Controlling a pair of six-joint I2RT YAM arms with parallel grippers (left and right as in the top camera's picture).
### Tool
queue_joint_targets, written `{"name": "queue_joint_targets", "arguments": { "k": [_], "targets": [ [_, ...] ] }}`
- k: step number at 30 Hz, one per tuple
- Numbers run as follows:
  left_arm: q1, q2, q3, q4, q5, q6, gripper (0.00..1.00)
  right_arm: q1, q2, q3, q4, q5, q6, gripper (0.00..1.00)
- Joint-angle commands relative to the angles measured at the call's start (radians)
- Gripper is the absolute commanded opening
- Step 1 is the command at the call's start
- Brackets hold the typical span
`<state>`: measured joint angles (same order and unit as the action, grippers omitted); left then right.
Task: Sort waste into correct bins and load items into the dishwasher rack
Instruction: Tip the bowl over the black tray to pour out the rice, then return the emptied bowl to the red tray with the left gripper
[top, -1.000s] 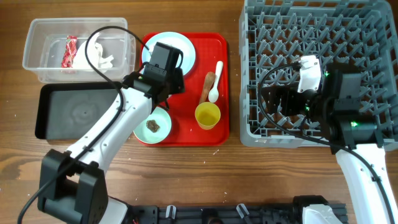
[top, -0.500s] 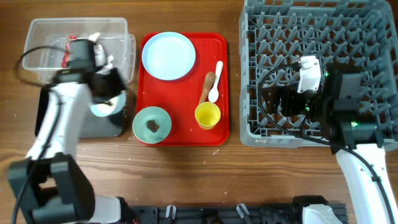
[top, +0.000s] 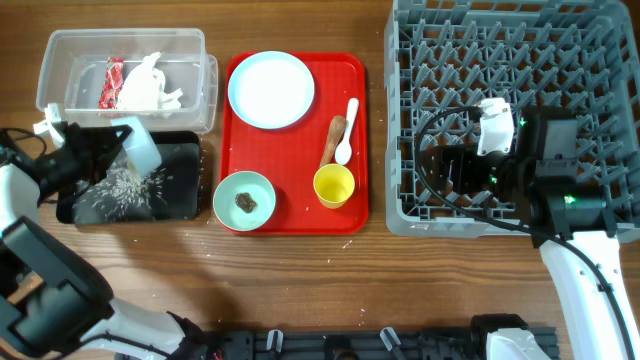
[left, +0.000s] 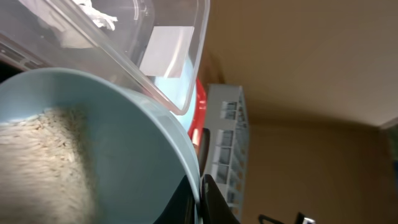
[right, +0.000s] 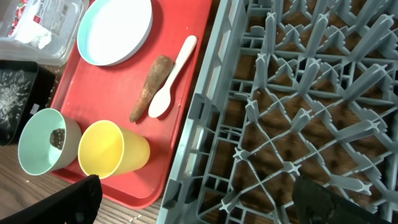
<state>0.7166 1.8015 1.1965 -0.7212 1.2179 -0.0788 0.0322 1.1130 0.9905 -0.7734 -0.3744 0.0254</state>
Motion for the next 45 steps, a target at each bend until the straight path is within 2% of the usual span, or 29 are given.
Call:
{"name": "queue_joint_targets", "arguments": {
  "k": [1,3,6,10,17,24,27,28,30,32,36,39,42,45],
  "targets": [
    [0.061,0.120,0.013,0.013,0.283,0.023,0.04,0.007,0.007,0.016,-0.001,-0.020,0.012,1.00],
    [0.074,0.150,0.013,0.014,0.349,0.023,0.04,0.007,0.007,0.016,-0.002,-0.020,0.012,0.99],
    [0.094,0.171,0.013,0.009,0.359,-0.037,0.04,0.007,0.008,0.016,-0.002,-0.020,0.012,1.00],
    [0.101,0.171,0.013,0.009,0.359,-0.199,0.04,0.007,0.007,0.016,-0.002,-0.019,0.023,1.00],
    [0.099,0.170,0.014,-0.003,0.359,-0.199,0.04,0.007,0.007,0.016,-0.002,-0.020,0.027,1.00],
    [0.046,0.075,0.014,-0.136,0.359,-0.134,0.04,0.007,0.007,0.016,-0.002,-0.020,0.027,1.00],
    [-0.019,-0.036,0.014,-0.062,0.324,-0.086,0.04,0.007,0.007,0.016,-0.003,-0.019,0.027,1.00],
    [-0.024,-0.054,0.014,-0.045,0.294,-0.100,0.04,0.007,0.007,0.016,-0.005,-0.019,0.027,1.00],
    [-0.029,-0.059,0.014,-0.045,0.360,-0.170,0.04,0.007,0.007,0.016,-0.006,-0.019,0.026,1.00],
    [-0.029,-0.058,0.014,-0.041,0.359,-0.222,0.04,0.007,0.007,0.016,-0.006,-0.019,0.026,1.00],
    [-0.035,-0.061,0.014,-0.035,0.359,-0.221,0.04,0.007,0.007,0.016,-0.006,-0.016,0.022,1.00],
    [-0.105,-0.090,0.014,0.048,0.355,-0.222,0.04,0.007,0.007,0.016,-0.005,-0.016,0.001,1.00],
    [-0.175,-0.135,0.016,0.123,0.229,-0.278,0.04,0.007,0.007,0.016,-0.012,-0.016,0.003,1.00],
    [-0.356,-0.200,0.016,0.159,-0.005,-0.264,0.04,0.007,0.007,0.016,-0.012,-0.016,0.003,1.00]
  ]
}}
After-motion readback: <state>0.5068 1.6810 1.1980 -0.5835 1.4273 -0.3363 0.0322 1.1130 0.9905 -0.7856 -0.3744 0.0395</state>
